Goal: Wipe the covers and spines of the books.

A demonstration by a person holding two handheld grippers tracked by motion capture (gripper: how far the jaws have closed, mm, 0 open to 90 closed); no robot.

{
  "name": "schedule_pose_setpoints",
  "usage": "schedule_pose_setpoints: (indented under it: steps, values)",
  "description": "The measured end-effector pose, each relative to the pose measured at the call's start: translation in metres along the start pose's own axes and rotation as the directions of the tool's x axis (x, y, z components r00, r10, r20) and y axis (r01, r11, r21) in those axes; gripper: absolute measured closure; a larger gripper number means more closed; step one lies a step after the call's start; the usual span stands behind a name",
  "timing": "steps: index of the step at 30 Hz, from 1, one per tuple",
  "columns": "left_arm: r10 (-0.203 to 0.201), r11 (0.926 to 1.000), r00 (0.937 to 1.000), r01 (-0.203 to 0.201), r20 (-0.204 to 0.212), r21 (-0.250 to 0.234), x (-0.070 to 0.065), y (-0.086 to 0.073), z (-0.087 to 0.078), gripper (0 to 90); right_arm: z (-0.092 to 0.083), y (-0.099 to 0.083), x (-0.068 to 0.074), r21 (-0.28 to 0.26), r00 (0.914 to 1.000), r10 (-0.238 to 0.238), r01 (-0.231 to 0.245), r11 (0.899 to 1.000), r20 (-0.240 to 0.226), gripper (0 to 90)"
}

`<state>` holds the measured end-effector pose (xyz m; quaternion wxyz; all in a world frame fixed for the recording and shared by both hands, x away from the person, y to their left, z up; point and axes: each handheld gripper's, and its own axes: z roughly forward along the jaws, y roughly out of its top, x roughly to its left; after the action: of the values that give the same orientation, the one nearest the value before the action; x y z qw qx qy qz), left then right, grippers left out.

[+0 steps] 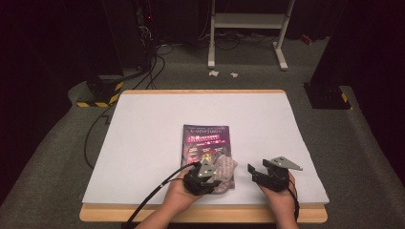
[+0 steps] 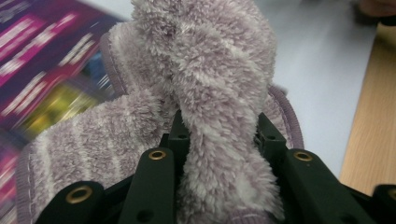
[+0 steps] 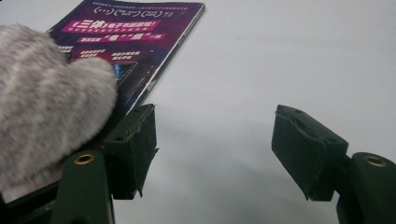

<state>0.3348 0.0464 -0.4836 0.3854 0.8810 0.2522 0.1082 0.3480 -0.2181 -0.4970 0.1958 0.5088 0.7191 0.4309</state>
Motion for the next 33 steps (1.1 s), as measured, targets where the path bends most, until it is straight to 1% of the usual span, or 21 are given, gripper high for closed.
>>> schedule_pose_setpoints:
  steps: [1,5,8,9,10,13,15,16,17,18,19,20,21,22,24,26,27,30,31,32,33]
  values:
    - [0.014,0.9999,0.9999,-0.014,0.005,0.001,-0.006,0.008,0.008,66.9,0.000,0.000,-0.002,-0.004,1.0000,0.007,-0.007,1.000,0.004,30.4]
    - [0.030,0.9995,0.9996,-0.029,-0.004,0.007,-0.009,0.012,0.013,66.9,-0.001,0.000,-0.005,-0.016,0.9994,0.033,-0.033,0.999,-0.010,29.5]
    - [0.017,0.9998,0.9994,-0.017,-0.029,0.009,0.001,0.004,0.007,66.9,-0.003,0.000,-0.005,-0.028,0.9993,0.034,-0.034,0.999,-0.015,29.4]
    - [0.017,0.9998,0.9994,-0.017,-0.029,0.009,0.001,0.004,0.007,66.9,-0.004,0.000,-0.005,-0.031,0.9994,0.030,-0.030,0.999,-0.015,29.4]
    - [0.009,0.9999,0.9983,-0.008,-0.058,0.010,0.010,-0.005,-0.001,66.9,-0.004,0.001,-0.005,-0.034,0.9996,0.026,-0.026,0.999,-0.015,29.4]
    - [-0.022,0.9997,0.9946,0.023,-0.101,0.009,0.025,-0.022,-0.019,66.9,-0.006,0.001,-0.004,-0.041,0.9996,0.023,-0.024,0.999,-0.015,29.0]
    - [-0.046,0.9988,0.9902,0.048,-0.131,0.009,0.036,-0.034,-0.032,66.9,-0.007,0.001,-0.004,-0.043,0.9996,0.023,-0.024,0.999,-0.015,28.9]
    - [-0.046,0.9988,0.9902,0.048,-0.131,0.009,0.036,-0.034,-0.032,66.9,-0.007,0.001,-0.004,-0.043,0.9996,0.023,-0.024,0.999,-0.015,28.9]
    - [-0.070,0.9974,0.9836,0.072,-0.166,0.008,0.045,-0.046,-0.045,66.9,-0.006,0.001,-0.004,-0.044,0.9997,0.020,-0.021,0.999,-0.011,29.0]
    - [-0.070,0.9974,0.9836,0.072,-0.166,0.008,0.045,-0.046,-0.045,66.9,-0.006,0.000,-0.003,-0.039,0.9997,0.023,-0.023,0.999,-0.010,29.3]
    - [-0.096,0.9952,0.9773,0.098,-0.189,0.004,0.053,-0.056,-0.057,66.9,-0.005,0.000,-0.003,-0.036,0.9997,0.022,-0.022,0.999,-0.007,29.6]
    - [-0.096,0.9952,0.9773,0.098,-0.189,0.004,0.053,-0.056,-0.057,66.9,-0.005,0.000,-0.003,-0.036,0.9997,0.022,-0.022,0.999,-0.007,29.6]
    - [-0.107,0.9938,0.9721,0.111,-0.209,0.006,0.057,-0.063,-0.065,66.9,-0.004,-0.001,-0.002,-0.031,0.9997,0.022,-0.022,0.999,-0.006,29.8]
    - [-0.110,0.9935,0.9702,0.114,-0.216,0.007,0.059,-0.065,-0.067,66.9,-0.003,-0.001,-0.002,-0.030,0.9997,0.023,-0.023,0.999,-0.007,29.9]
    - [-0.111,0.9933,0.9694,0.116,-0.219,0.009,0.060,-0.066,-0.069,66.9,-0.003,-0.001,-0.001,-0.027,0.9997,0.023,-0.023,0.999,-0.006,30.3]
    - [-0.100,0.9942,0.9686,0.107,-0.227,0.016,0.057,-0.065,-0.068,66.9,-0.003,-0.001,-0.001,-0.027,0.9997,0.024,-0.024,0.999,-0.004,30.5]
    - [-0.082,0.9955,0.9696,0.091,-0.231,0.027,0.053,-0.062,-0.065,66.9,-0.003,-0.001,-0.001,-0.027,0.9997,0.025,-0.025,0.999,0.000,30.9]
    - [-0.067,0.9963,0.9702,0.078,-0.233,0.037,0.047,-0.057,-0.061,66.8,-0.003,-0.001,-0.003,-0.028,0.9995,0.032,-0.032,0.999,0.004,31.3]
    - [-0.060,0.9969,0.9752,0.069,-0.213,0.038,0.042,-0.051,-0.055,66.8,-0.004,-0.001,-0.005,-0.028,0.9991,0.042,-0.042,0.999,0.007,31.8]
    - [-0.060,0.9969,0.9752,0.069,-0.213,0.038,0.042,-0.051,-0.055,66.9,-0.004,-0.001,-0.005,-0.028,0.9991,0.042,-0.042,0.999,0.007,31.8]
    - [-0.056,0.9972,0.9778,0.065,-0.202,0.038,0.039,-0.048,-0.051,66.9,-0.003,-0.001,-0.006,-0.029,0.9992,0.039,-0.039,0.999,0.007,31.9]
